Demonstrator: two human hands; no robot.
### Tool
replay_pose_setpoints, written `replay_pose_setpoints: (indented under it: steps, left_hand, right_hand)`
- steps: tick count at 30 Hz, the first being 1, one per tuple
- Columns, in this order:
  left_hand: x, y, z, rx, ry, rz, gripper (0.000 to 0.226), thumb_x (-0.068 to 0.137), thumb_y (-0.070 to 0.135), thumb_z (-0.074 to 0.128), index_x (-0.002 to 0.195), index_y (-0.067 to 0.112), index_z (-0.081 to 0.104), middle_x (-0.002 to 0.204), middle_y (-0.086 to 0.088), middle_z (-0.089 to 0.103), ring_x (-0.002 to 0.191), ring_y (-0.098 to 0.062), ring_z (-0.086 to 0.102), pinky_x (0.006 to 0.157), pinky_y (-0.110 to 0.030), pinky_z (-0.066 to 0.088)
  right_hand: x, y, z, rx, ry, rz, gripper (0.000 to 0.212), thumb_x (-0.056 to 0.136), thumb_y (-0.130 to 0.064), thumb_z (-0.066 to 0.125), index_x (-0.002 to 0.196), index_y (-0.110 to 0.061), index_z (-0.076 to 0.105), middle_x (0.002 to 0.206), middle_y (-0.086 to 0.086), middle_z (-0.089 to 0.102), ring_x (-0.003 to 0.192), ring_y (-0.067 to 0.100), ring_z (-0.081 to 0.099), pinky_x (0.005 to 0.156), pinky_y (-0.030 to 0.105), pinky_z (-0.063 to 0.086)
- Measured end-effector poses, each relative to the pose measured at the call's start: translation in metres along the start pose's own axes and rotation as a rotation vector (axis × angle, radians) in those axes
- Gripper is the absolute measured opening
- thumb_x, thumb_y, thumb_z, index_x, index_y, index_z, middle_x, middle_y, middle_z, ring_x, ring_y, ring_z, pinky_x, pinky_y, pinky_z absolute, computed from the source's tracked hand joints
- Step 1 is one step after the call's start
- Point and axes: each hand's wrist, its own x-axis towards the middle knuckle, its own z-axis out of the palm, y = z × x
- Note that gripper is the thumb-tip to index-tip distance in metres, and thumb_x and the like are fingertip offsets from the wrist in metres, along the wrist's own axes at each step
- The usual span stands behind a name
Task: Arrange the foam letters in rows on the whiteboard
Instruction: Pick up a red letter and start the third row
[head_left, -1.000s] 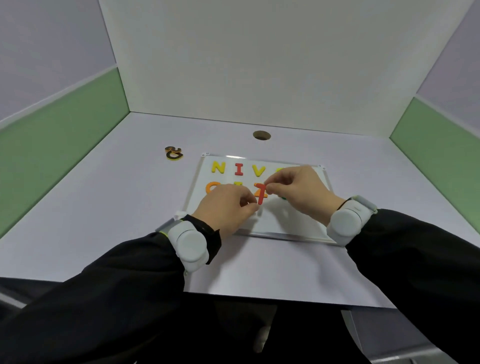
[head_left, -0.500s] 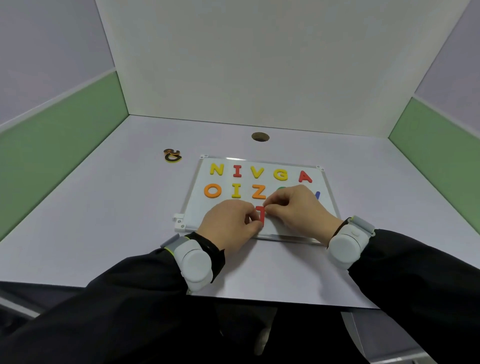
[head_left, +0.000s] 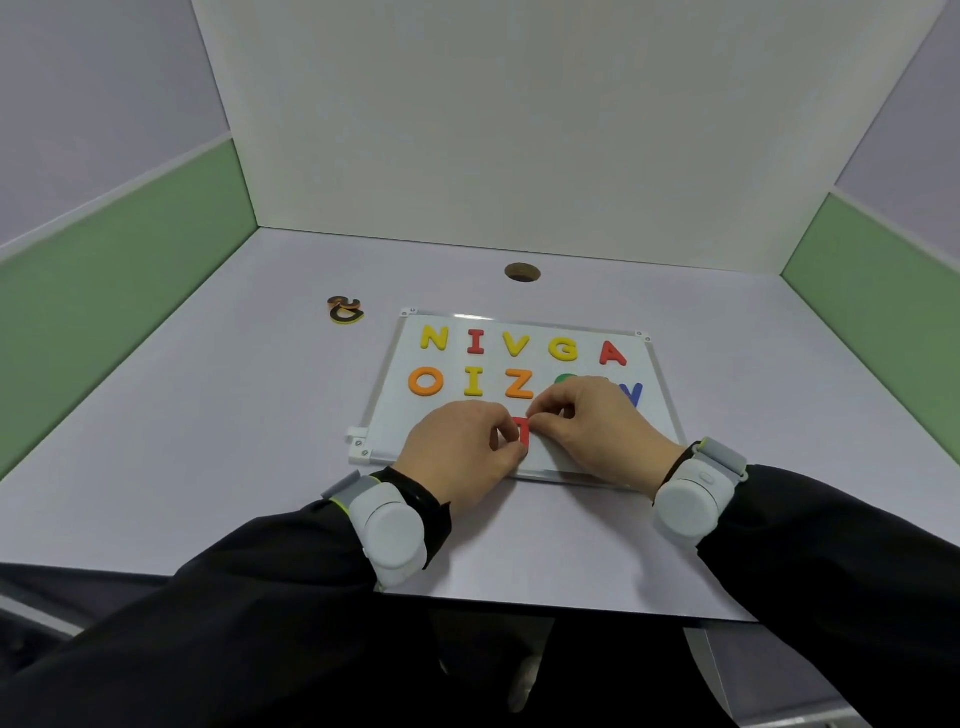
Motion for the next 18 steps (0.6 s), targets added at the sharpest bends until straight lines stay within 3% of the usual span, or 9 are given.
replay_pose_setpoints:
  steps: [6,10,18]
  left_hand:
    - [0.0007,-0.0001,-0.0002,-0.018,-0.002,-0.02,0.03,0.087,0.047,0.06,0.113,0.031,0.064,0.087,0.01,0.062,0.083,-0.012,0.058,0.073,-0.029,0.049]
    - [0.0049,0.0027,-0.0018,0.02,-0.037,0.01,0.051,0.091,0.046,0.056,0.14,0.029,0.051,0.113,0.003,0.067,0.103,-0.017,0.06,0.09,-0.032,0.05]
    - [0.0068,0.0024,-0.0032,0.019,-0.074,0.007,0.045,0.091,0.045,0.054,0.133,0.029,0.058,0.099,0.005,0.067,0.094,-0.015,0.06,0.077,-0.027,0.045]
  right_hand:
    - [0.0012,0.0005,0.0004,-0.001,-0.002,0.001,0.018,0.093,-0.029,0.065,0.103,-0.02,0.077,0.098,-0.006,0.07,0.089,0.008,0.06,0.073,0.013,0.042]
    - [0.0012,0.0003,0.0002,0.007,-0.006,-0.006,0.017,0.093,-0.029,0.065,0.102,-0.02,0.077,0.097,-0.006,0.07,0.09,0.008,0.061,0.076,0.016,0.043]
    - [0.0012,-0.0006,0.0007,-0.003,-0.004,-0.005,0.02,0.093,-0.03,0.065,0.106,-0.019,0.076,0.101,-0.004,0.07,0.092,0.01,0.06,0.081,0.02,0.046]
